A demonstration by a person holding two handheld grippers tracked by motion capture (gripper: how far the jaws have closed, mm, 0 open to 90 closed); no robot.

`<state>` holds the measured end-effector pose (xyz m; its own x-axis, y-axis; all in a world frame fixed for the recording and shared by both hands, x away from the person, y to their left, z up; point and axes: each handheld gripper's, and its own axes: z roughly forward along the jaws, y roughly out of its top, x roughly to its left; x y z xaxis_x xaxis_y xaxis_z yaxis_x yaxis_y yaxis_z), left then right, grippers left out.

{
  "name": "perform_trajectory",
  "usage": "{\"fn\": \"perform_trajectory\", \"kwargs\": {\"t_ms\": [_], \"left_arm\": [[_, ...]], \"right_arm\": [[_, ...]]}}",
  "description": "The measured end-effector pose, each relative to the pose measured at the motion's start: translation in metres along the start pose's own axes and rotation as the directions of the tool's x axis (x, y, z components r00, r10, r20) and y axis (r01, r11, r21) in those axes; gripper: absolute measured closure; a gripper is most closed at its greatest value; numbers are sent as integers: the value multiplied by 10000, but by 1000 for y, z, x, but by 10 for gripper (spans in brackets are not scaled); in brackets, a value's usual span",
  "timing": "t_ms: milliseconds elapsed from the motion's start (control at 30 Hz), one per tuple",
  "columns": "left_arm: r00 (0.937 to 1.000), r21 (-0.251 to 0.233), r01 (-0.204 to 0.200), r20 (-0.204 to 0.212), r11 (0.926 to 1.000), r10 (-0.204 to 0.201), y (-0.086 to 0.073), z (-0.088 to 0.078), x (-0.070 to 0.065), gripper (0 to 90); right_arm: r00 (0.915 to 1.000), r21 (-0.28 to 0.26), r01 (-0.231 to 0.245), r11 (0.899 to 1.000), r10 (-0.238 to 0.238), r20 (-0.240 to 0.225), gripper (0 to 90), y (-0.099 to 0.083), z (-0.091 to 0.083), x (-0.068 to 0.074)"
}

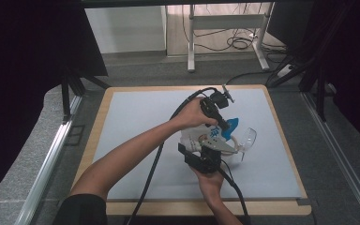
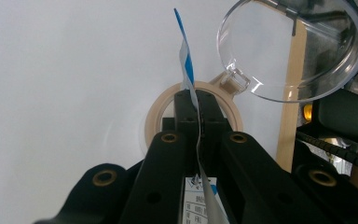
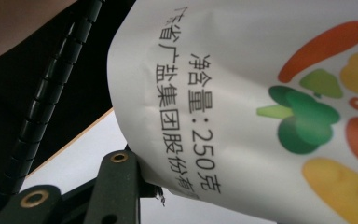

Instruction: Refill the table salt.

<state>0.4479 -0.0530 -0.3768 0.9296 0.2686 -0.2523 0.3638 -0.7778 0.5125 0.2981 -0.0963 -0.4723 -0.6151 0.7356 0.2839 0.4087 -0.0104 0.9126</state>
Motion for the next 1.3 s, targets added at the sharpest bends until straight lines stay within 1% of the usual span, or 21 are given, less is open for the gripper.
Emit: {"fn": "perform_trajectory", "kwargs": {"t_ms": [167, 367, 433, 467, 1300], "left_arm": [[10000, 6, 52, 26, 10000, -52, 0, 0, 0, 900], [10000, -2, -12, 35, 10000, 12, 0, 0, 0, 900], [10000, 1, 44, 40, 10000, -44, 0, 0, 0, 900], [10000, 17, -43, 41, 10000, 43, 0, 0, 1, 900], [9999, 51, -12, 102, 10000, 11, 1, 0, 0, 900]], "right_arm": [[10000, 22, 0, 10000, 0, -7, 577, 0, 0, 0], [10000, 23, 24, 10000, -24, 1, 577, 1, 0, 0], [10000, 18, 43, 10000, -43, 10, 577, 1, 0, 0], [10000, 23, 27, 10000, -27, 3, 577, 1, 0, 0], [10000, -108, 60, 9999, -60, -25, 579, 3, -3, 2]]}}
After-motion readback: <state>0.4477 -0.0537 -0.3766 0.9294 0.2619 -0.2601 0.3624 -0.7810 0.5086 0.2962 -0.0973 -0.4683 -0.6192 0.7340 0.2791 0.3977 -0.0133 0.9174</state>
